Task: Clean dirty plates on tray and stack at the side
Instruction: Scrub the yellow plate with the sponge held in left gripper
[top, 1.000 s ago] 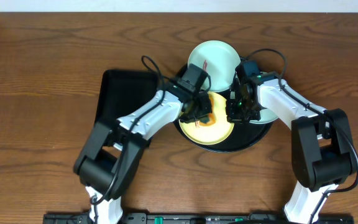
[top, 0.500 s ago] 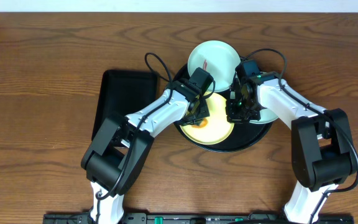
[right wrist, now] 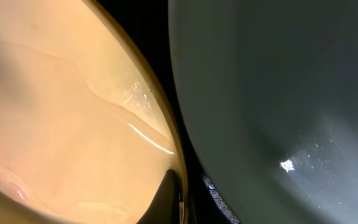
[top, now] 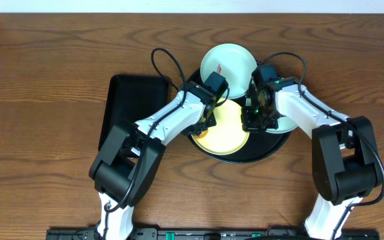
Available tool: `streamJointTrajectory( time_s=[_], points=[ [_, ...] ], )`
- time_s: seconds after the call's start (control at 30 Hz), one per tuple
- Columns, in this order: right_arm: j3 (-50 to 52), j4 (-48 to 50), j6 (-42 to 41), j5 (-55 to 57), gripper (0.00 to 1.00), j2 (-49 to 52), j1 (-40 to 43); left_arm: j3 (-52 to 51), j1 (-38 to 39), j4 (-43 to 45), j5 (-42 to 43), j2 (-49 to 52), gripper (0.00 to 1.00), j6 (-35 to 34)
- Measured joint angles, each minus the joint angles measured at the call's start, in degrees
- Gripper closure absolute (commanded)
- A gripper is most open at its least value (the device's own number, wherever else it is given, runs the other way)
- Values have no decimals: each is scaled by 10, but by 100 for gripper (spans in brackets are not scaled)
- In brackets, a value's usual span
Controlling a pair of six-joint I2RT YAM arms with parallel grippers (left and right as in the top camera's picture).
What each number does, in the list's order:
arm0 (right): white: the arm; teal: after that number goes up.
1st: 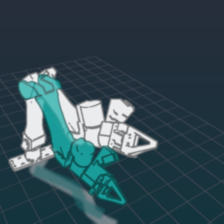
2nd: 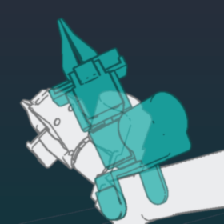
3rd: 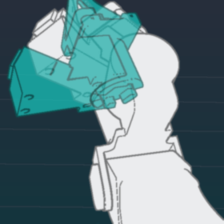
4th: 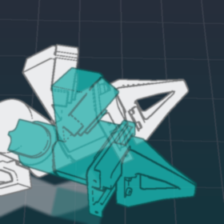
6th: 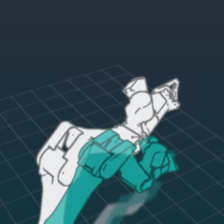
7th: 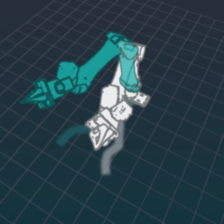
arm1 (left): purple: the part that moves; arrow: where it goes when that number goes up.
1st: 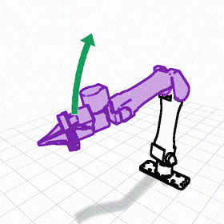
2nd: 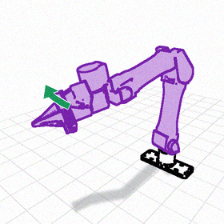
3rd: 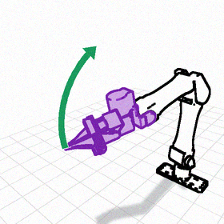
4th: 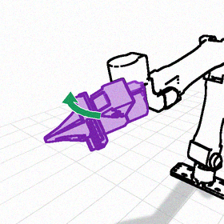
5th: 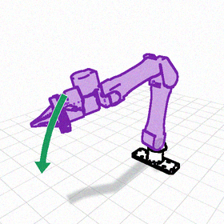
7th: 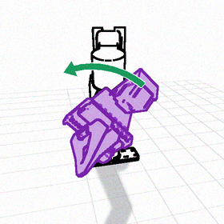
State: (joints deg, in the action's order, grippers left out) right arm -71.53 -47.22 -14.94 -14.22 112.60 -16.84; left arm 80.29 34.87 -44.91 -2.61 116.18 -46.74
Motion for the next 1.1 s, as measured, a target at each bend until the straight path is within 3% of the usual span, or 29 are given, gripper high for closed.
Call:
streamJointTrajectory(
  time_s=[0.77, 1.1],
  points=[
    [-1, 0, -2, 2, 99, 0, 0, 11, -12, 106, 141, 29, 93, -6],
    [-1, 0, -2, 1, 99, 0, 0, 35, -7, 37, 75, 35, 92, 3]
  ],
)
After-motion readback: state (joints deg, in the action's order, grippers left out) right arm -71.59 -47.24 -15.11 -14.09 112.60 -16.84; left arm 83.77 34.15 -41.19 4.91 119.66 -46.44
